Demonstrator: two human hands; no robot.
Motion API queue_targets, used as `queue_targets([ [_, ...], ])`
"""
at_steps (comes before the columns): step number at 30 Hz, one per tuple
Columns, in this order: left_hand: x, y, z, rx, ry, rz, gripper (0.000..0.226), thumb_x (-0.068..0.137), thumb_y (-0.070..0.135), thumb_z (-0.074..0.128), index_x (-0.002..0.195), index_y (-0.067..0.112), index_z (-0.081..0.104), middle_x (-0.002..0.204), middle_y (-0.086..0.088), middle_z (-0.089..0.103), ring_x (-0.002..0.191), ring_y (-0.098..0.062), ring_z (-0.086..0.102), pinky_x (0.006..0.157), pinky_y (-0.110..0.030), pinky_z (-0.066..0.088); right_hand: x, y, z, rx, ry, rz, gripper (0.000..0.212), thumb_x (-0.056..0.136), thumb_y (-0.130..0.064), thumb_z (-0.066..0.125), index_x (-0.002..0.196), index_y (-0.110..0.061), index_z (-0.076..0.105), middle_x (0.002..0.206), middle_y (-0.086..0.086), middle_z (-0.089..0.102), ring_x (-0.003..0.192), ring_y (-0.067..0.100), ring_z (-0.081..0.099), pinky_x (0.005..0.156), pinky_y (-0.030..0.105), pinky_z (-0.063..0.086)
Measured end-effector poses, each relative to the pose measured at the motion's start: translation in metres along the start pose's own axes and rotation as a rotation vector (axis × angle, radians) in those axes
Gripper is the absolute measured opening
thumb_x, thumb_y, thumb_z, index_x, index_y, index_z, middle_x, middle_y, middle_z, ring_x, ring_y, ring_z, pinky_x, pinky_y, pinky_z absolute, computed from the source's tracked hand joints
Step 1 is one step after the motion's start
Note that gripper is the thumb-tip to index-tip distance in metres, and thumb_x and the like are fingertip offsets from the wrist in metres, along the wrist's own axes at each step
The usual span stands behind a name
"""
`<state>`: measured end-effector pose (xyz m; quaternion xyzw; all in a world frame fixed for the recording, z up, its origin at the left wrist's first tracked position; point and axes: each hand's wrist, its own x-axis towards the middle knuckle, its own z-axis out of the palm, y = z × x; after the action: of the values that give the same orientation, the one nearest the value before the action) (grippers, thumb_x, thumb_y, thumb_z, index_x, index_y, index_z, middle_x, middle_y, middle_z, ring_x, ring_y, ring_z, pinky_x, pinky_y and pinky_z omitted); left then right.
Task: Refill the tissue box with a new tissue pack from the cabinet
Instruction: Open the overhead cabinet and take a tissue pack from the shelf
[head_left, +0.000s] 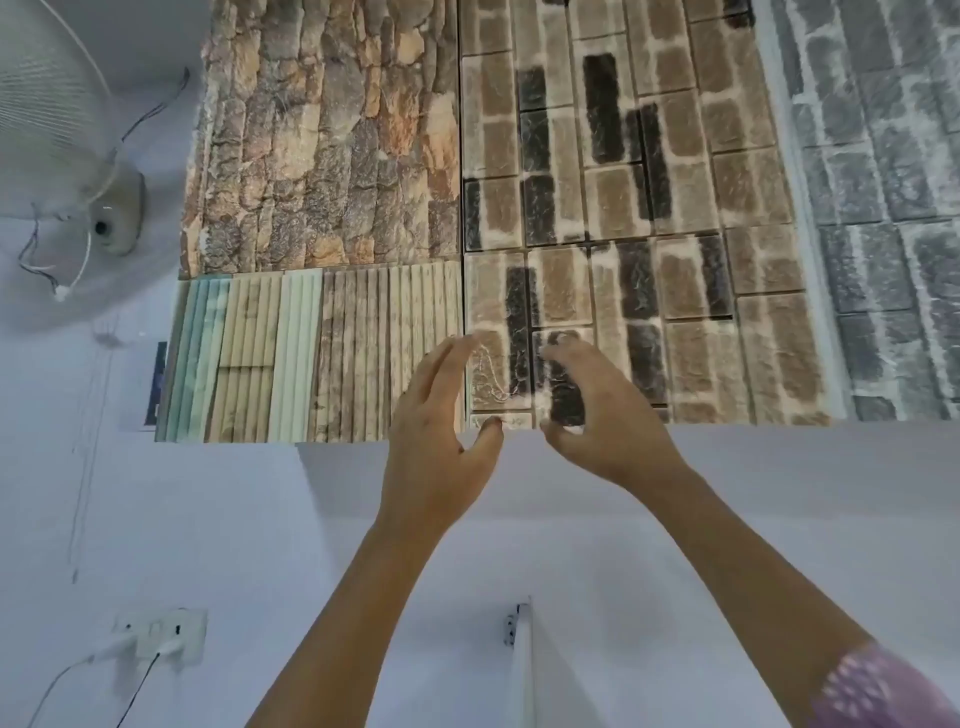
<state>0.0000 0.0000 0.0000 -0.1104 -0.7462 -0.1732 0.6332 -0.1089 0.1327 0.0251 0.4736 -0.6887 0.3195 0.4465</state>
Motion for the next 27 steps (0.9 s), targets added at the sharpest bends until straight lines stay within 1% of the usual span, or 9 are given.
queue_targets([
  [3, 0.000, -0.026, 0.015, 0.037, 0.014, -0.032, 0.067, 0.075, 0.022, 0.053, 0.137, 0.033, 0.030, 0.143, 0.015, 0.035, 0.133, -0.002, 0.030, 0.112, -0.034, 0.029, 0.019, 0.025, 0.043, -0.290, -0.067, -0.056, 0.087, 0.071, -0.031, 0.072, 0.141, -0.026, 0.021, 0.155, 0.006, 0.017, 0.143, 0.028, 0.014, 0.114, 0.048, 0.018],
  [6, 0.001, -0.056, 0.028, 0.050, 0.016, -0.095, 0.066, 0.077, 0.019, 0.055, 0.137, 0.032, 0.031, 0.145, 0.010, 0.036, 0.135, -0.006, 0.031, 0.112, -0.033, 0.028, 0.039, 0.042, 0.084, -0.523, -0.067, -0.152, 0.099, 0.057, -0.035, 0.081, 0.139, -0.027, 0.026, 0.152, 0.011, 0.026, 0.140, 0.038, 0.020, 0.110, 0.057, 0.017],
  [10, 0.000, -0.080, 0.036, 0.099, 0.024, -0.109, 0.067, 0.080, 0.010, 0.060, 0.137, 0.031, 0.031, 0.145, 0.010, 0.037, 0.133, -0.001, 0.030, 0.107, -0.019, 0.024, 0.056, 0.051, 0.107, -0.643, 0.113, -0.197, 0.082, 0.057, -0.014, 0.079, 0.130, -0.024, 0.043, 0.140, 0.015, 0.047, 0.128, 0.044, 0.040, 0.100, 0.066, 0.029],
  [13, -0.004, -0.084, 0.035, 0.102, 0.015, -0.125, 0.067, 0.080, 0.008, 0.060, 0.137, 0.029, 0.031, 0.144, 0.010, 0.037, 0.128, 0.005, 0.028, 0.099, -0.005, 0.018, 0.055, 0.051, 0.111, -0.683, 0.152, -0.248, 0.076, 0.054, -0.001, 0.077, 0.125, -0.016, 0.053, 0.128, 0.018, 0.058, 0.116, 0.047, 0.052, 0.089, 0.070, 0.038],
  [15, -0.004, -0.081, 0.034, 0.093, 0.024, -0.144, 0.067, 0.081, 0.009, 0.060, 0.138, 0.028, 0.030, 0.145, 0.009, 0.036, 0.128, 0.005, 0.028, 0.098, -0.004, 0.018, 0.052, 0.045, 0.107, -0.736, 0.136, -0.252, 0.079, 0.048, 0.001, 0.080, 0.122, -0.012, 0.056, 0.121, 0.020, 0.063, 0.105, 0.046, 0.060, 0.080, 0.068, 0.044],
  [19, -0.001, -0.050, 0.027, 0.000, 0.050, -0.182, 0.066, 0.084, 0.013, 0.058, 0.140, 0.026, 0.027, 0.148, 0.007, 0.032, 0.134, -0.001, 0.025, 0.106, -0.018, 0.021, 0.040, 0.026, 0.082, -0.698, 0.153, -0.264, 0.086, 0.047, -0.001, 0.081, 0.126, -0.010, 0.051, 0.124, 0.021, 0.061, 0.104, 0.045, 0.061, 0.077, 0.067, 0.046],
  [23, 0.001, 0.007, 0.006, -0.380, -0.060, -0.333, 0.063, 0.082, 0.027, 0.056, 0.139, 0.027, 0.029, 0.148, 0.009, 0.030, 0.134, -0.011, 0.034, 0.112, -0.035, 0.031, 0.013, -0.010, 0.036, -0.549, 0.225, -0.234, 0.083, 0.056, 0.002, 0.075, 0.132, -0.011, 0.043, 0.132, 0.019, 0.055, 0.113, 0.044, 0.056, 0.083, 0.066, 0.046],
  [24, 0.001, 0.021, 0.000, -0.457, -0.069, -0.355, 0.059, 0.081, 0.028, 0.055, 0.136, 0.027, 0.034, 0.145, 0.009, 0.035, 0.128, -0.011, 0.042, 0.108, -0.035, 0.038, 0.005, -0.019, 0.023, -0.505, 0.242, -0.222, 0.083, 0.057, 0.004, 0.073, 0.132, -0.011, 0.041, 0.134, 0.018, 0.053, 0.115, 0.042, 0.055, 0.084, 0.065, 0.047],
  [27, -0.004, 0.061, -0.015, -0.637, 0.012, -0.332, 0.048, 0.086, 0.010, 0.055, 0.131, 0.017, 0.042, 0.121, 0.005, 0.051, 0.091, 0.005, 0.058, 0.078, -0.017, 0.052, -0.020, -0.039, -0.016, -0.375, 0.307, -0.192, 0.084, 0.058, 0.005, 0.069, 0.134, -0.010, 0.036, 0.139, 0.016, 0.048, 0.118, 0.038, 0.055, 0.084, 0.056, 0.052],
])
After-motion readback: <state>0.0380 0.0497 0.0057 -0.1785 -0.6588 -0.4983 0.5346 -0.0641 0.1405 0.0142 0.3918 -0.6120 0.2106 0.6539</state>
